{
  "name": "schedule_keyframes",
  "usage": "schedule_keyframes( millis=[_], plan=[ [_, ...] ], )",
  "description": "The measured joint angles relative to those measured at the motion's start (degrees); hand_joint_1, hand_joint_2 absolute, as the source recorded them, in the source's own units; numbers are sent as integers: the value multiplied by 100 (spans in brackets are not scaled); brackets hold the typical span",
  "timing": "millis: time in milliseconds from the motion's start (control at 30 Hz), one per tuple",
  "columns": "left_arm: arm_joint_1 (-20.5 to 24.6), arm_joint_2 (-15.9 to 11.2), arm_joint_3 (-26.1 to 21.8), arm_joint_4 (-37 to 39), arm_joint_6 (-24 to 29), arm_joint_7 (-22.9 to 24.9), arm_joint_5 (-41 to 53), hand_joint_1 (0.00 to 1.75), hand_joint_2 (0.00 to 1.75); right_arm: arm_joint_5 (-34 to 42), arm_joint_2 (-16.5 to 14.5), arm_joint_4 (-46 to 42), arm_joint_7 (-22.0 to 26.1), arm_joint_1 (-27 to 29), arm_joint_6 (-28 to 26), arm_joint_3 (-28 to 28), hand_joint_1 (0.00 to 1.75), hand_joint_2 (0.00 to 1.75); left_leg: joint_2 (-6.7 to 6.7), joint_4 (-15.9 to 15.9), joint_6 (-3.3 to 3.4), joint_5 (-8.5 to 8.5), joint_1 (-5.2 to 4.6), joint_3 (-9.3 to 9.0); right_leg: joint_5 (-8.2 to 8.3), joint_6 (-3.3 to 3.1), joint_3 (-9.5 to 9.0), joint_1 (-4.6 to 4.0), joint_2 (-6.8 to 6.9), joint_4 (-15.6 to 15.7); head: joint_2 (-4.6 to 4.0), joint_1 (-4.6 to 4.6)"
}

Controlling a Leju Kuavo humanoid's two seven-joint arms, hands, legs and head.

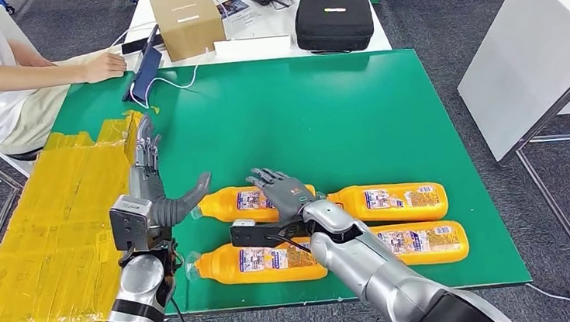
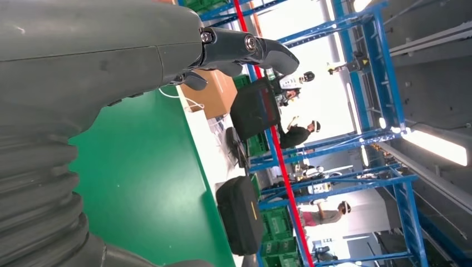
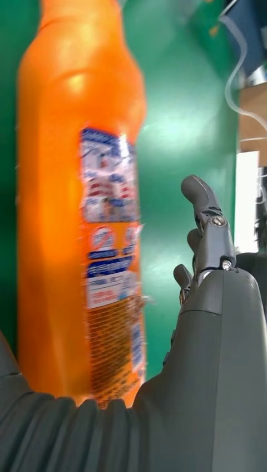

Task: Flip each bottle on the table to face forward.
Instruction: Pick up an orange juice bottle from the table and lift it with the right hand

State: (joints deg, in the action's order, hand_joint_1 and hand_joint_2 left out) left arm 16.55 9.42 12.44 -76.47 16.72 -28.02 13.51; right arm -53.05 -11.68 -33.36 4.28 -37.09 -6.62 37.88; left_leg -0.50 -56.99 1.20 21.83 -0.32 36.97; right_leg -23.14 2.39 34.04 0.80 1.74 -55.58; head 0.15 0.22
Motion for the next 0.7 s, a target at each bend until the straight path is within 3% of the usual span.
schedule_keyframes(
  millis=[400,433,567,700],
  plan=[
    [305,104,86,392,-110,-49,-132,0,175,-146,-113,901,-638,-357,33,2,2,175,0,-1,1,0,0,0,1,1,0,0,0,0,0,1],
    [328,114,95,430,-116,-58,-149,0,175,-165,-112,953,-671,-383,54,1,12,175,-1,-1,1,0,0,0,1,1,1,0,0,0,0,1],
    [402,143,115,565,-147,-96,-221,0,175,-300,-102,1115,-801,-459,70,-2,124,175,-1,-2,1,-1,0,-1,1,1,0,0,0,0,0,1],
    [435,164,117,644,-176,-102,-254,0,175,-400,-95,1191,-857,-480,1,-9,131,175,-2,-2,1,0,0,-1,1,1,1,0,-1,0,0,0]
  ],
)
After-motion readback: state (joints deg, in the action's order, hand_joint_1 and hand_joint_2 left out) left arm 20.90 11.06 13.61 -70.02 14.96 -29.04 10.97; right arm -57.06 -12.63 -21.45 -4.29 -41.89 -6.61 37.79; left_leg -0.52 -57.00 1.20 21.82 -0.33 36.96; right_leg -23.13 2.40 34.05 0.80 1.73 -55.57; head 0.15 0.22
